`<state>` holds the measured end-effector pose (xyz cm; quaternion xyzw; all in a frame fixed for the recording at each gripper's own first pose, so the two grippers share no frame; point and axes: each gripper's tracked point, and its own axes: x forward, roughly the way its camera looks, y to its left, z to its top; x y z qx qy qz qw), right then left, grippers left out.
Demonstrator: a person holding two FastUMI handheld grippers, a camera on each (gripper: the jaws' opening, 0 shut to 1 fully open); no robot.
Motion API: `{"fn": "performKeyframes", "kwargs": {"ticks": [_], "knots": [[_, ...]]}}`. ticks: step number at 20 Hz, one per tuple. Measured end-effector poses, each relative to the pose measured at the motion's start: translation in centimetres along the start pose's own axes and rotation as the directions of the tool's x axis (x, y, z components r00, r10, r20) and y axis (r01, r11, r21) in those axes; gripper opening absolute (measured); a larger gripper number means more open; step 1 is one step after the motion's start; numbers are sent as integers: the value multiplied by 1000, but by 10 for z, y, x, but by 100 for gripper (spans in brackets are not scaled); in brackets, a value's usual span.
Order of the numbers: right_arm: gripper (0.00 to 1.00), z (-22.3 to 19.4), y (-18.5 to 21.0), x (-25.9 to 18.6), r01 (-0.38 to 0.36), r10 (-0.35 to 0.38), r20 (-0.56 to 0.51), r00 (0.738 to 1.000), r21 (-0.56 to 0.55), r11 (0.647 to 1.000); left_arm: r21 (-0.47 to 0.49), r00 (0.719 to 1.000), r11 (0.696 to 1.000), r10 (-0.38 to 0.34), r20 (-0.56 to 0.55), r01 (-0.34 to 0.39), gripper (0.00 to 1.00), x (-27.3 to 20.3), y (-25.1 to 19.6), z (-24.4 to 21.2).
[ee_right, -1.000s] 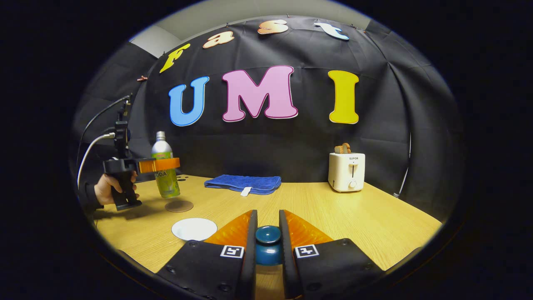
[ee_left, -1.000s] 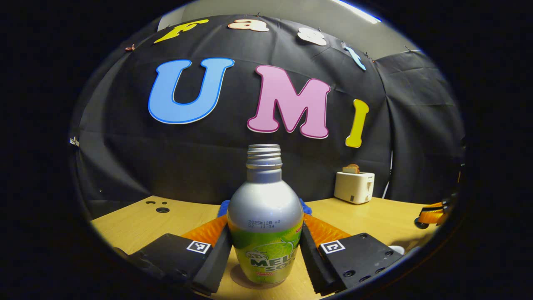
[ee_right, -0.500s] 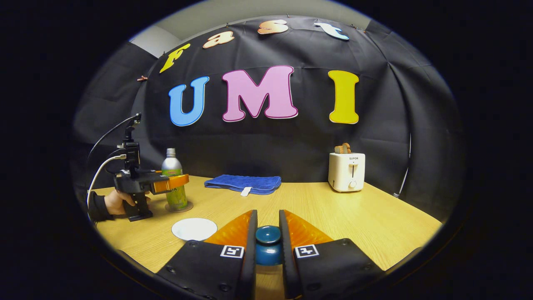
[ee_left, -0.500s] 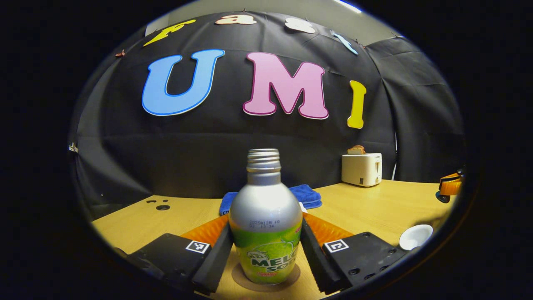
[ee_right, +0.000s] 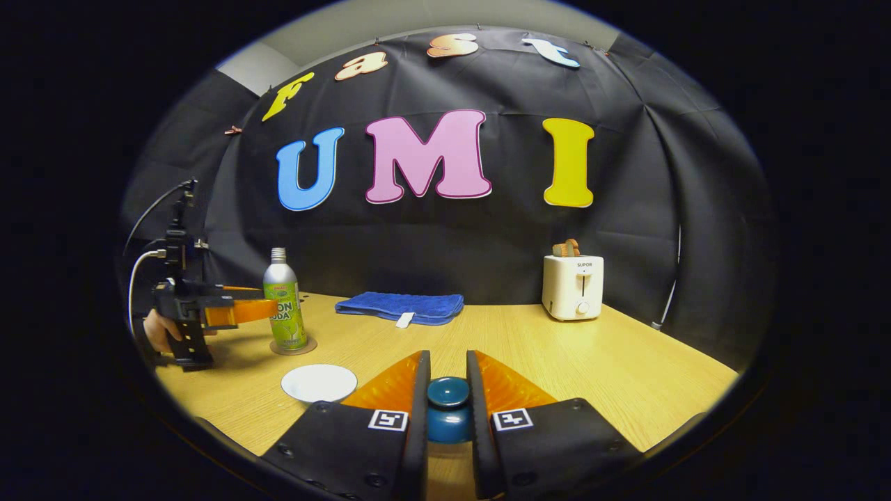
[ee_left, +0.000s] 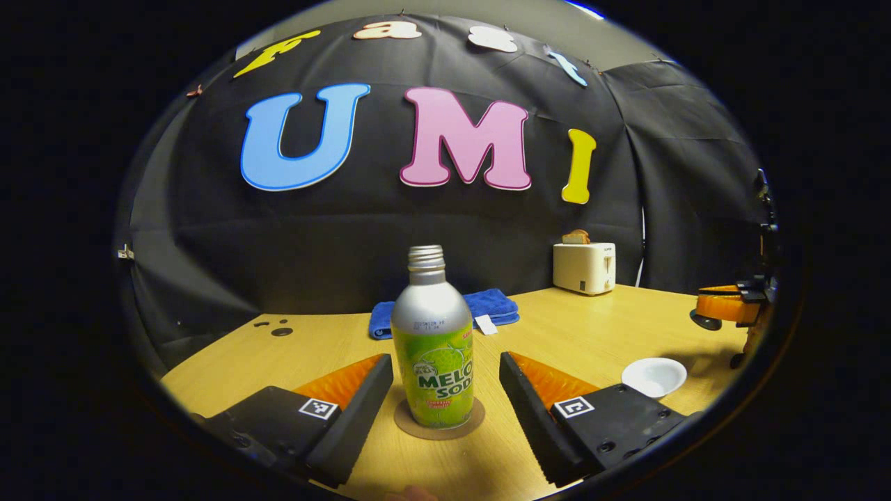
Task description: Open the teacup lid with one hand, grasp the water bottle and pour water into the teacup with the other hand; after pouring, place the water bottle on the coaster and then close the teacup lid.
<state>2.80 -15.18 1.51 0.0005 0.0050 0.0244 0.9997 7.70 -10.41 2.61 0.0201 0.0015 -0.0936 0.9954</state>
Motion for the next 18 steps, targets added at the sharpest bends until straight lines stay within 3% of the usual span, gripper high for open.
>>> {"fn": "performKeyframes", "kwargs": {"ticks": [5,9,15,18], "knots": [[29,0,11,-2,-20,20,0,1000,1,1000,58,992,991,116,59,-119,96,-50,8,4],[30,2,55,0,-99,99,2,995,63,993,34,993,993,115,35,-116,96,-63,-1,-9],[29,-6,108,17,-192,194,-41,980,48,980,45,992,991,122,17,-122,96,-67,4,-17],[29,-13,125,33,-219,219,-72,973,12,976,8,984,984,179,17,-179,96,-69,19,-16]]}}
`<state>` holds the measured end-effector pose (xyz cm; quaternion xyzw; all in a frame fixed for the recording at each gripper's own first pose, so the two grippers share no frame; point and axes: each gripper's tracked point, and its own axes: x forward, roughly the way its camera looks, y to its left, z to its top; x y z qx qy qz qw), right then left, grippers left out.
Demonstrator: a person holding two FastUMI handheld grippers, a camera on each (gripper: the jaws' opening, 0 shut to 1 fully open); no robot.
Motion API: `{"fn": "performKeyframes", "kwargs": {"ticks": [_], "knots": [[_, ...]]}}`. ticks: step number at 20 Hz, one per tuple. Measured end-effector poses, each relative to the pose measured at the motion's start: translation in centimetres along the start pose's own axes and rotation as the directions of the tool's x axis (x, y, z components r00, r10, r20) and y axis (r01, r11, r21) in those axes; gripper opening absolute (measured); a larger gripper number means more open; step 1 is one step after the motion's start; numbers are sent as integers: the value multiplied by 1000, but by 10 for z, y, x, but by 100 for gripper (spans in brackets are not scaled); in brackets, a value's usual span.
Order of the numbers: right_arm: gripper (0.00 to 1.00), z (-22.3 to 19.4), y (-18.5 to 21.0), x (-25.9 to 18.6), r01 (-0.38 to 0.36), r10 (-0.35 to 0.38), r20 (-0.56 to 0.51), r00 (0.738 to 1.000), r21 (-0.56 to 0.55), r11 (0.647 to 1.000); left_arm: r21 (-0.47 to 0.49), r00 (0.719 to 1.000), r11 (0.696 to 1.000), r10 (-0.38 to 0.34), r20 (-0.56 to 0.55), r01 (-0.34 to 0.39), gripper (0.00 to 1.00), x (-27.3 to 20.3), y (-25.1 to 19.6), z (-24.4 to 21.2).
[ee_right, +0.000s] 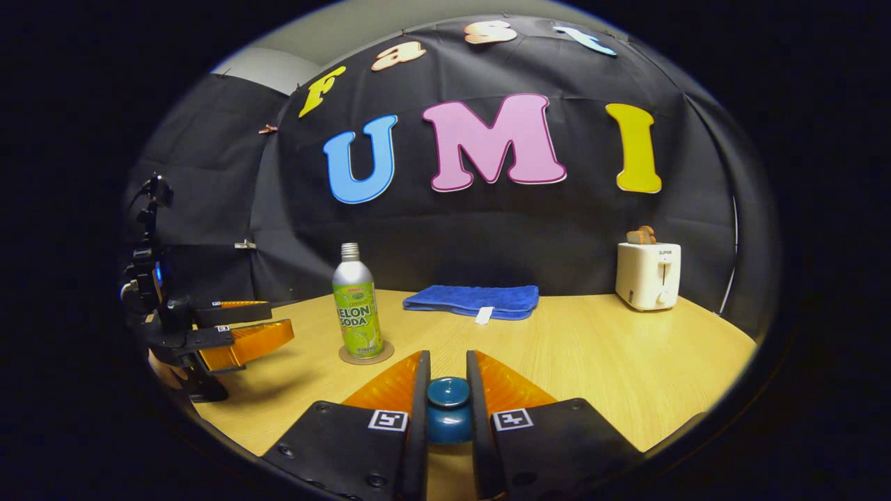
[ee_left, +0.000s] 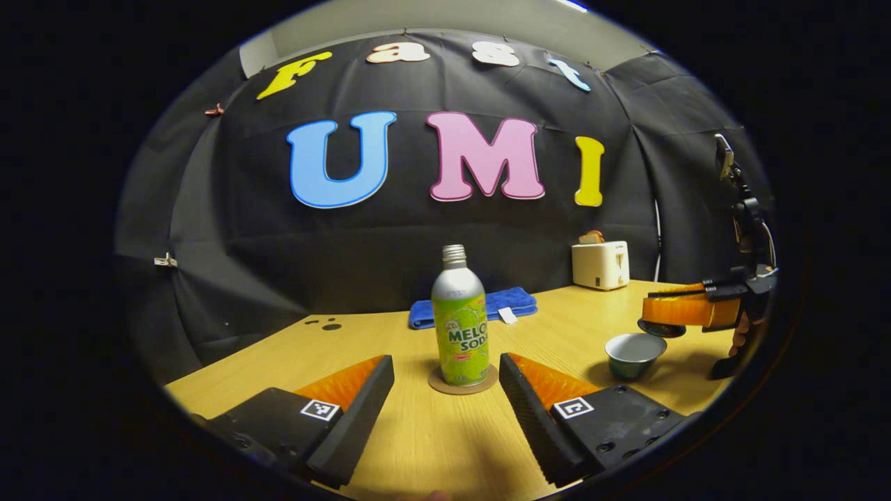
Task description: Open the teacup lid with one hand, grasp the water bottle and pour water into the teacup with the other hand; after pouring, place the water bottle on the coaster and then close the teacup lid.
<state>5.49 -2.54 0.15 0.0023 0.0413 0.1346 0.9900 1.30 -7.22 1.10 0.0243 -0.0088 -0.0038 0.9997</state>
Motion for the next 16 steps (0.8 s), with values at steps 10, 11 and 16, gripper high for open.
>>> {"fn": "performKeyframes", "kwargs": {"ticks": [10,11,16], "knots": [[30,-20,7,24,14,-19,-112,993,-46,999,-58,1000,998,30,-3,-30,94,-1,12,-3],[30,-22,6,25,16,-20,-121,992,-31,999,-58,1000,998,30,-3,-30,94,0,11,-3],[36,-24,4,24,31,-34,-142,989,-24,999,-58,1000,998,24,-1,-24,94,0,10,-3]]}}
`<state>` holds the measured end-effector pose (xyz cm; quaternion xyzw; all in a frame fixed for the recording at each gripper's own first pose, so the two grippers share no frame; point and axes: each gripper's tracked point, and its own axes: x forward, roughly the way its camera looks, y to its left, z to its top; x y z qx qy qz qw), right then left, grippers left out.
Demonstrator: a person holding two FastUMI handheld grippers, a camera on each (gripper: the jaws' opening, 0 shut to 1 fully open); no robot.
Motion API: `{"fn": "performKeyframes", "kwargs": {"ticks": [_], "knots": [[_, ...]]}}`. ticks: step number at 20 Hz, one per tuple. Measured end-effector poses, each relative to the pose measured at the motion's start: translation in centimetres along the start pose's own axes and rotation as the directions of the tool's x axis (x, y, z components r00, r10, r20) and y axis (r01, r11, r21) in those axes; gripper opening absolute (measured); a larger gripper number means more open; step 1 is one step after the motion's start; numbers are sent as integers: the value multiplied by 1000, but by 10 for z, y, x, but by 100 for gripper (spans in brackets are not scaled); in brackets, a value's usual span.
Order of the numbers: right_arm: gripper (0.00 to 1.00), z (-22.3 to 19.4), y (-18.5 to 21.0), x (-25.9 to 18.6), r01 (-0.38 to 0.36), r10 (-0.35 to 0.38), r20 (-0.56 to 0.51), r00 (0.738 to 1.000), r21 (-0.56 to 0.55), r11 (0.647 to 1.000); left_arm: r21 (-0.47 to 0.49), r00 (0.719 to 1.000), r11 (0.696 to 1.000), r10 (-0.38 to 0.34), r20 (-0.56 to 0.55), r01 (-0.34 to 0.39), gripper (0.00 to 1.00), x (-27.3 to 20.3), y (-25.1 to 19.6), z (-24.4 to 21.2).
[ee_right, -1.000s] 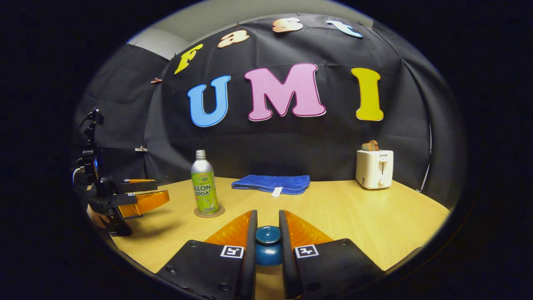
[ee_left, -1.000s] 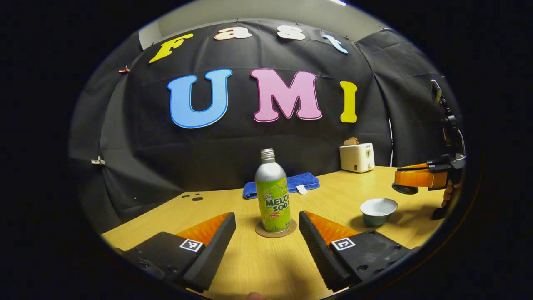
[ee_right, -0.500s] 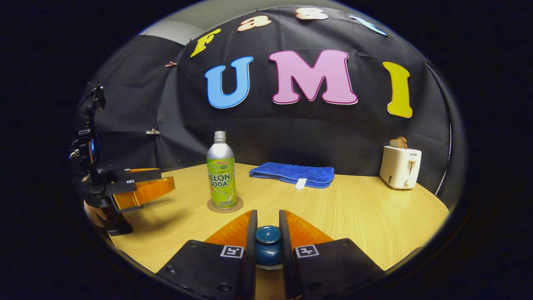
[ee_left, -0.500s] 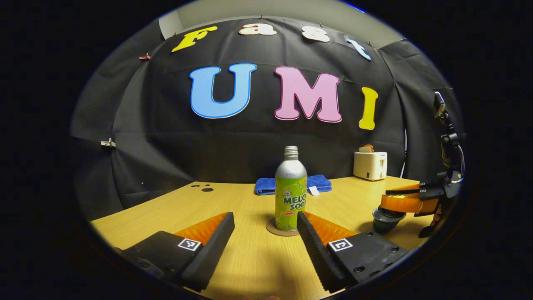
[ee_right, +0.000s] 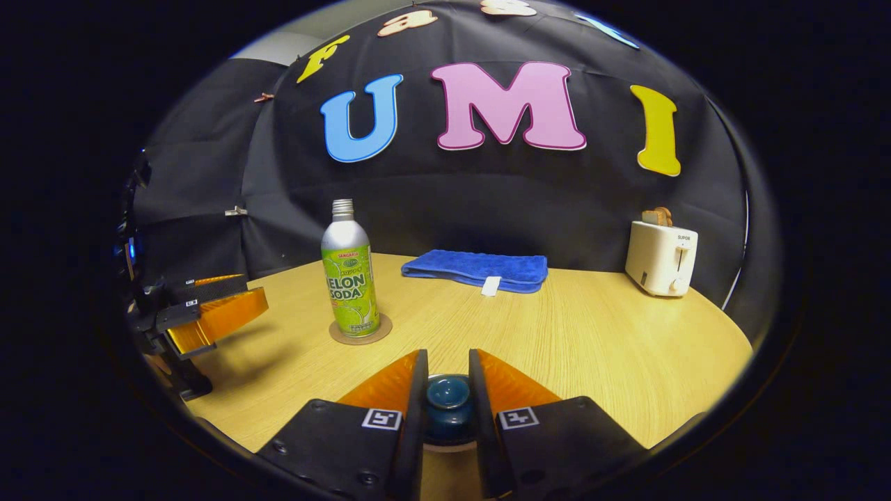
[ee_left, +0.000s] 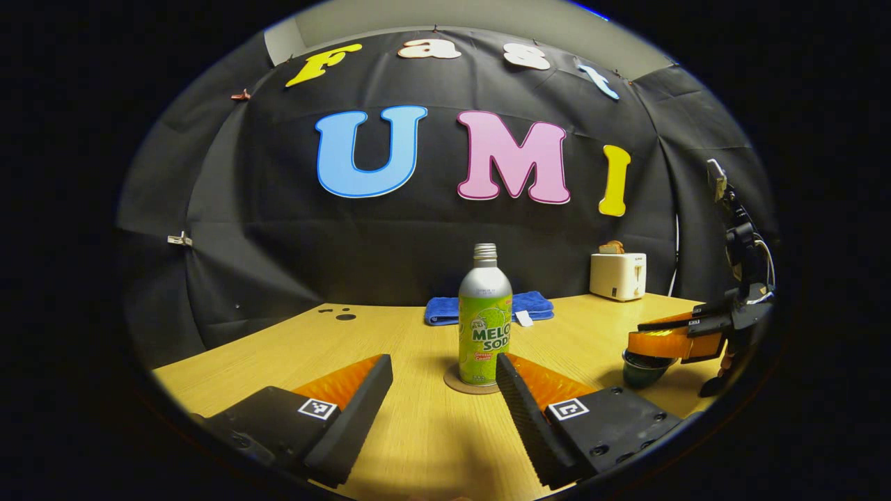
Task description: Open the teacup lid with one hand, grasp the water bottle and pour water into the teacup with the other hand; after pouring, place the water bottle on the coaster and then close the teacup lid.
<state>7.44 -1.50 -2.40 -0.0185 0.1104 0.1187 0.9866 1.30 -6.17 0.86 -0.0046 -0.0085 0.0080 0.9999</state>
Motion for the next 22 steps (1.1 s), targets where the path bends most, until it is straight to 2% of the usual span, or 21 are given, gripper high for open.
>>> {"fn": "performKeyframes", "kwargs": {"ticks": [2,4,5,8,9,10,11,13,22], "knots": [[37,4,-1,-5,19,-19,24,1000,-7,1000,0,1000,1000,7,0,-7,94,0,2,0],[49,11,-8,-13,57,-57,79,995,-1,998,-1,1000,1000,16,-1,-16,94,1,3,-1],[59,16,-13,-18,80,-81,114,990,11,997,-1,1000,1000,18,0,-18,94,0,1,-1],[67,28,-29,-34,163,-171,209,963,56,985,-1,998,998,57,-1,-57,94,-4,0,0],[71,28,-37,-38,201,-208,212,955,51,978,-1,998,998,61,-1,-61,95,-5,-6,-1],[74,28,-39,-42,204,-213,214,953,60,977,-1,998,998,64,-1,-64,95,-5,-9,-1],[85,24,-38,-43,215,-223,210,952,57,975,-1,998,998,66,-1,-66,95,-5,-12,0],[100,25,-44,-47,230,-238,209,949,62,971,-1,998,998,60,0,-60,95,-5,-20,-1],[100,23,-82,-67,347,-356,203,912,83,934,0,998,998,56,1,-56,95,-4,-29,0]]}}
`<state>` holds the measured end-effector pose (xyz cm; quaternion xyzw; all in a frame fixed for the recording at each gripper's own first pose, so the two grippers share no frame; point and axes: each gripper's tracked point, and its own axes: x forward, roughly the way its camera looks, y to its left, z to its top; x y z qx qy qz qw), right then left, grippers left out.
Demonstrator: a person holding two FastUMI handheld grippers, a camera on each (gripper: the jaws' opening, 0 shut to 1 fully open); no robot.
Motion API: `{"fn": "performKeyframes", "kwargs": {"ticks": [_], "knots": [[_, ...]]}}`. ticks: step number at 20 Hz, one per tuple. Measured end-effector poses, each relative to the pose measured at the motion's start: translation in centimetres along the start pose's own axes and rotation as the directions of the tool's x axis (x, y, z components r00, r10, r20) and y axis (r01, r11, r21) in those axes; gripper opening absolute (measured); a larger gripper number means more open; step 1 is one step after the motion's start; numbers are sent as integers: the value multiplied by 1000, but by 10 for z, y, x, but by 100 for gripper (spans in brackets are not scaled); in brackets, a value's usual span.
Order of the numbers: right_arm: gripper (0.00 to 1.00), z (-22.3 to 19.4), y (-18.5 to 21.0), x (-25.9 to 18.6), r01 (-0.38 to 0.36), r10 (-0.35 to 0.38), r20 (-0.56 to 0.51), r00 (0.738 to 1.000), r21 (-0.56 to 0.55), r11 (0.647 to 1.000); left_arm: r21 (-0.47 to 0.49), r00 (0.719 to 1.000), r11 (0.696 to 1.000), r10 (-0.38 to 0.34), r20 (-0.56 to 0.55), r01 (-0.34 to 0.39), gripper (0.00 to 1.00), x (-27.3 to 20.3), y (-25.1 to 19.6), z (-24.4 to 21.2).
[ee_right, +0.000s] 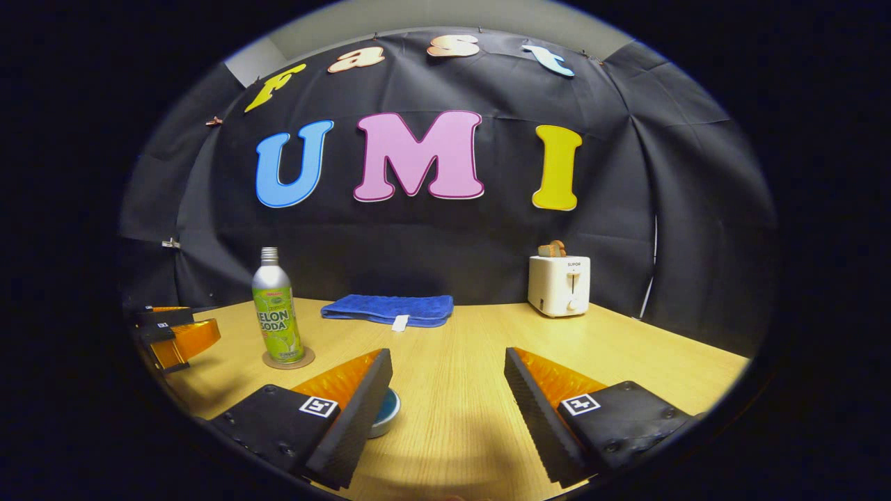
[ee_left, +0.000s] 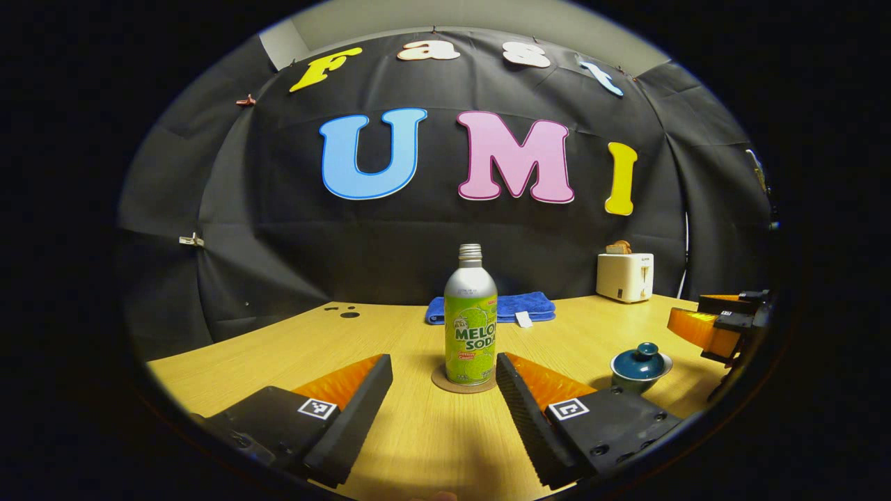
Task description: Open the teacup lid with one hand, grasp the water bottle and pour water into the teacup with the other hand; after pouring, place the water bottle on the coaster and then close the teacup lid.
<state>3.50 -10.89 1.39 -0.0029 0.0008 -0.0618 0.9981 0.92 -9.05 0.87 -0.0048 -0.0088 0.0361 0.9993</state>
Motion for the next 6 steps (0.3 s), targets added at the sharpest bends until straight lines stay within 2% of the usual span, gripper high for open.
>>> {"fn": "performKeyframes", "kwargs": {"ticks": [6], "knots": [[100,1,-3,-3,5,-5,-1,1000,0,1000,1,1000,1000,-5,1,5,95,0,-1,-1]]}}
